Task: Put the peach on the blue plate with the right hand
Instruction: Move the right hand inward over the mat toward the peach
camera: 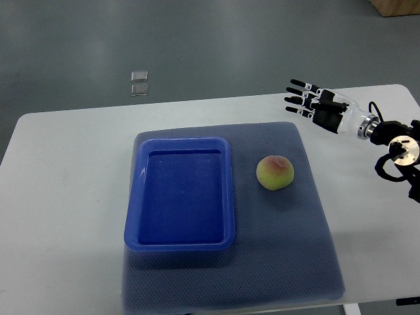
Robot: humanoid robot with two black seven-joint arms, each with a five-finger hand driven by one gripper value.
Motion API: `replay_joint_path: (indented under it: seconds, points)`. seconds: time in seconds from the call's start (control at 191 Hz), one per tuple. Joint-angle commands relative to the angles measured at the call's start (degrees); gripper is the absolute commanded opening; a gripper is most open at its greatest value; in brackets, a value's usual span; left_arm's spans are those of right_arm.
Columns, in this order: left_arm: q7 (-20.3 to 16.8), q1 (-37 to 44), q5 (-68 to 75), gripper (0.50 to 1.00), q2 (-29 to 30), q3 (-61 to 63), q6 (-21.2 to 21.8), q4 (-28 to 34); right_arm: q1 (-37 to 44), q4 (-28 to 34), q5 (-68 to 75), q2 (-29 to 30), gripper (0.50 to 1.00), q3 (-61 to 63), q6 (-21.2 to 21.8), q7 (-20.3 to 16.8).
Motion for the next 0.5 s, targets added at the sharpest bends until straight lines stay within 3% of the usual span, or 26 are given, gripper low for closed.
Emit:
replay_joint_path:
  seconds: [0.0,0.493]
  points:
    - [0.0,0.03,-0.02,1.0,0.0,0.04,0.1,-0.08,-0.02,0.07,-0.04,0.09,0.928,0.0,0.0,0.06]
    - [0.0,-0.67,-0.11,1.0,0.0,0.04,0.63,0.09,-0.37,0.07,-2.58,1.32,0.928,0.08,0.0,0.59]
